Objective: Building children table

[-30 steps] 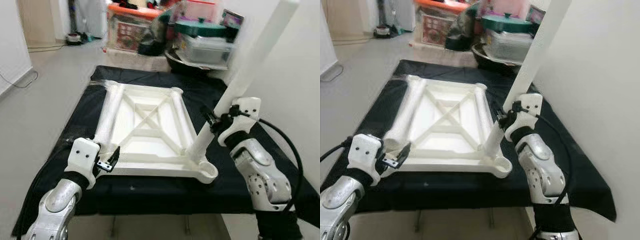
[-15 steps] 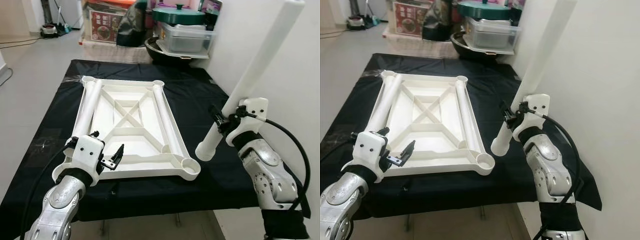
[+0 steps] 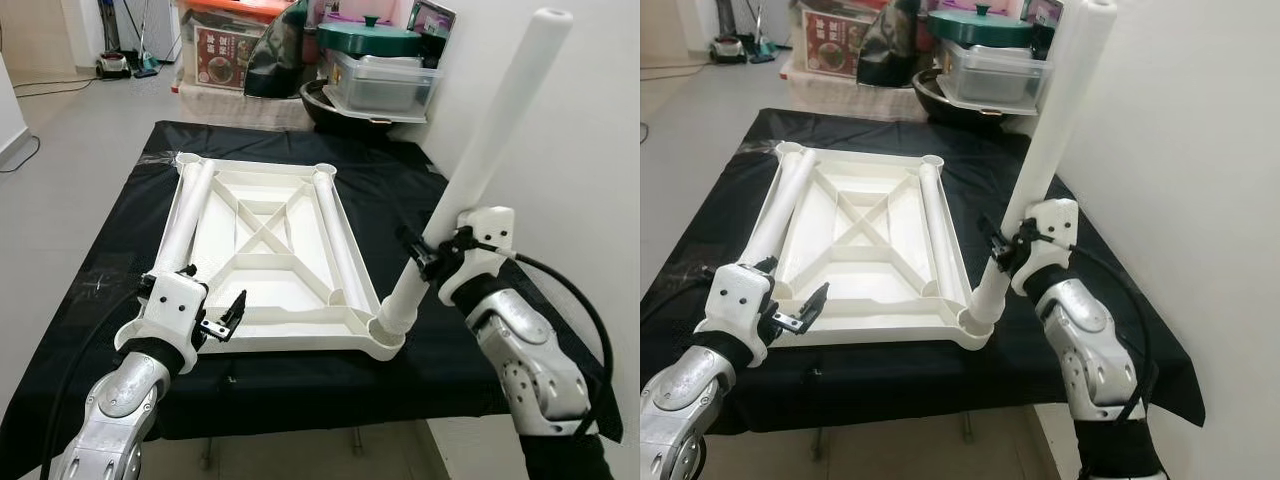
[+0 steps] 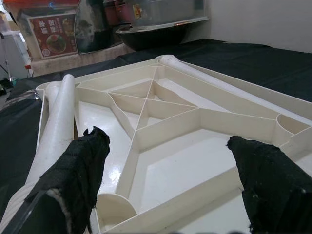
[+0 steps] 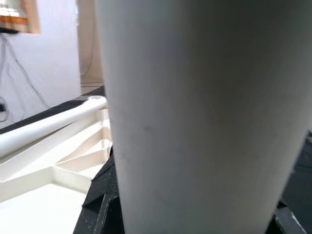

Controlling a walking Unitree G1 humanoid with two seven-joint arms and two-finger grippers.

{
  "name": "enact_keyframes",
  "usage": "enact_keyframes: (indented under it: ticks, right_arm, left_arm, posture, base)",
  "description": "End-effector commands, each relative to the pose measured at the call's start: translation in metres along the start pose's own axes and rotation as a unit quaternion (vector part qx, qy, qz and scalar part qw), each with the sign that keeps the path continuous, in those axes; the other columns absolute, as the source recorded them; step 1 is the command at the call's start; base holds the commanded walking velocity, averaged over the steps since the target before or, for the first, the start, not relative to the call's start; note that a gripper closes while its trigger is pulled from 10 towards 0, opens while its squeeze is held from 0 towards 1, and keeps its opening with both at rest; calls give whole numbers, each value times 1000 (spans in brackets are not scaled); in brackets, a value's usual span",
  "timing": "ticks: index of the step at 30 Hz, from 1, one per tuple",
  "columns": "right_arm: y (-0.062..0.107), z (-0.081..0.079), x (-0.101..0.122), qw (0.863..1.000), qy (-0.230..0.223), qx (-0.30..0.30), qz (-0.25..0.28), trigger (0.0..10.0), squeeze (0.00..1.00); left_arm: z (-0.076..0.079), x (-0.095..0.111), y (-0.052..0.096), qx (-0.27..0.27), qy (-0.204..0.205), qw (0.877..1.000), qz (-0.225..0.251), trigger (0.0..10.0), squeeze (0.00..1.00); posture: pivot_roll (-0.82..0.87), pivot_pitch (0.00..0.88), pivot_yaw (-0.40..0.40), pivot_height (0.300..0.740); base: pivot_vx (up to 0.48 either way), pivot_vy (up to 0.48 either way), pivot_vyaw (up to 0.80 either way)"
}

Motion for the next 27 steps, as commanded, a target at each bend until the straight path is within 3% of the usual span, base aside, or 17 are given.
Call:
enact_keyframes:
  ticks: [1,10,17,25,27]
  right_arm:
    - [3,-2,-1,1000,-2,4,-1,0,0]
    - [6,-12,-6,1000,-6,12,-6,0,0]
    - [9,-29,-15,999,-15,33,-15,0,0]
    - [11,-30,-18,999,-25,32,-23,0,0]
    - [12,-28,-24,998,-48,24,-35,0,0]
  left_arm:
    - [1,0,-1,-4,-1,1000,0,10000,0]
    - [-2,0,-3,-3,-5,1000,0,10000,0]
    - [-7,1,-1,5,-9,1000,1,10000,0]
    - [-9,1,-1,9,-11,1000,0,10000,0]
    - [-10,1,-2,9,-12,1000,0,10000,0]
  posture:
    - [57,0,-143,740]
    - [57,0,-140,740]
    - [71,0,-148,740]
    - [71,0,-147,740]
    - [70,0,-145,740]
  base:
    - [0,0,0]
    - [0,0,0]
    - [0,0,0]
    - [0,0,0]
    - [0,0,0]
Point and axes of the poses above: a point about 5 cm out from each wrist's last joint towards the gripper, its own y axis pointing back from the gripper into the wrist, its own x axis along the axis of the wrist's last joint, z = x × y, the point moved 6 cm from there along -y, pointing out of the wrist towards the gripper, and after that the axes turned 5 degrees about y, right-handed, at the moved point
